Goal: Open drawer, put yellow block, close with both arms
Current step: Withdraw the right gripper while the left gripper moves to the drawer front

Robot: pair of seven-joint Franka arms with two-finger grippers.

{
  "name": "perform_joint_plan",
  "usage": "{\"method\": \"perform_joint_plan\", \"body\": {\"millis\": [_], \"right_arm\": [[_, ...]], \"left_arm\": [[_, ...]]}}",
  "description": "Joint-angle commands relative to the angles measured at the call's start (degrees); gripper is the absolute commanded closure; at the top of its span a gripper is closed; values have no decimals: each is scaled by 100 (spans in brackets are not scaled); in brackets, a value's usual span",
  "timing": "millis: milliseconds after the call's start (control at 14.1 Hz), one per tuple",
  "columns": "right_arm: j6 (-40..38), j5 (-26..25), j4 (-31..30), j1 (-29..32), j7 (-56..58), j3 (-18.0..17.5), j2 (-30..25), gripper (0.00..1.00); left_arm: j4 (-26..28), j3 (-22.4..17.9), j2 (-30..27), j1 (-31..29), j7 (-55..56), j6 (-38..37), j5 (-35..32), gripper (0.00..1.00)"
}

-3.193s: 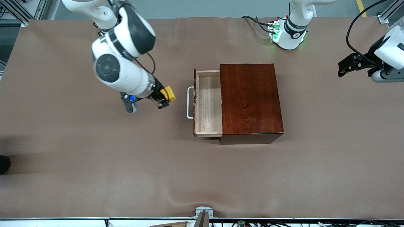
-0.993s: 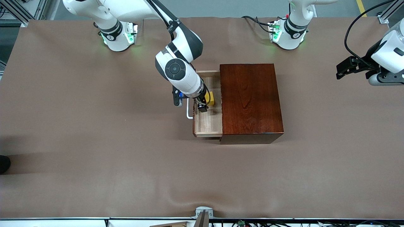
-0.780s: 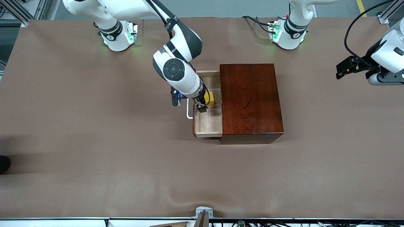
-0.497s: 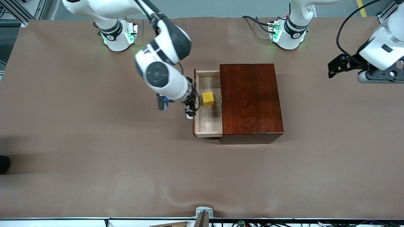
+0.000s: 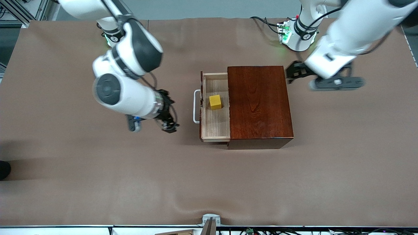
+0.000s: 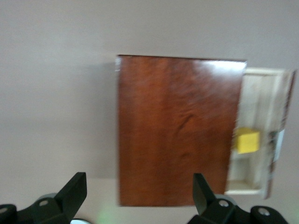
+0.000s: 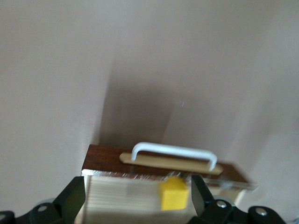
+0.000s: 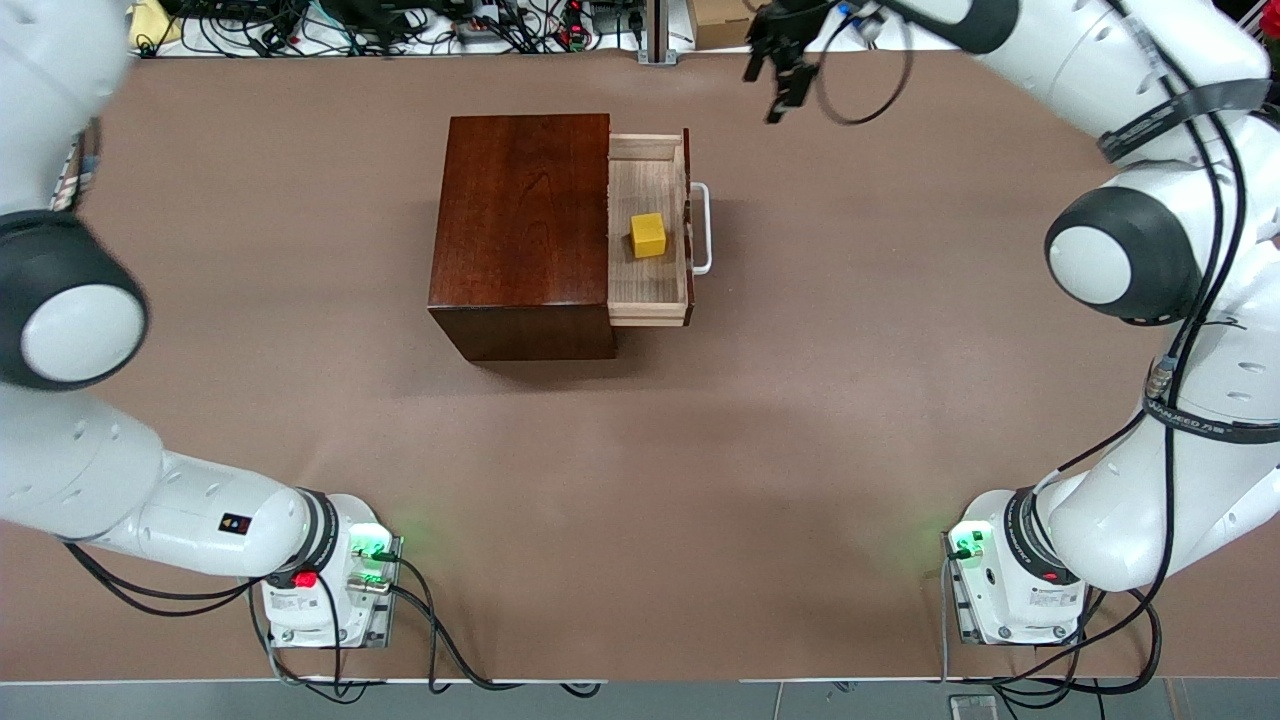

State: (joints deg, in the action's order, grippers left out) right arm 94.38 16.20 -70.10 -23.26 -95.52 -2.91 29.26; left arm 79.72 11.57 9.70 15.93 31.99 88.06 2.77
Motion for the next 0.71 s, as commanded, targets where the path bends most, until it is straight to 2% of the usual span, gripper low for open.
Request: {"method": "perform_joint_plan", "body": {"millis": [0,284,426,568,639], "right_arm": [[-533,-327,102,304,954,-69,-210,0],[-1008,-328,102,927,2095,-78,-430,0],[-1210,-311,102,1148,2972,-78,-614,0],[-1447,-381,102,1262,3783,-52,-720,0],[-1501,-416,102,1341,3934,-34,-746,0]], "left_arm": [[-782,-14,805,602,1252,419,75,0],[-852,-84,1577,1727,3449,1878,66,0],[-1158,-154,2148,2141,4390,2398,49,0],[-1475,-434,2623,2667,5225,2793,40,0],[-1555,-740,2817,3009,5804,3057,40,0]]}}
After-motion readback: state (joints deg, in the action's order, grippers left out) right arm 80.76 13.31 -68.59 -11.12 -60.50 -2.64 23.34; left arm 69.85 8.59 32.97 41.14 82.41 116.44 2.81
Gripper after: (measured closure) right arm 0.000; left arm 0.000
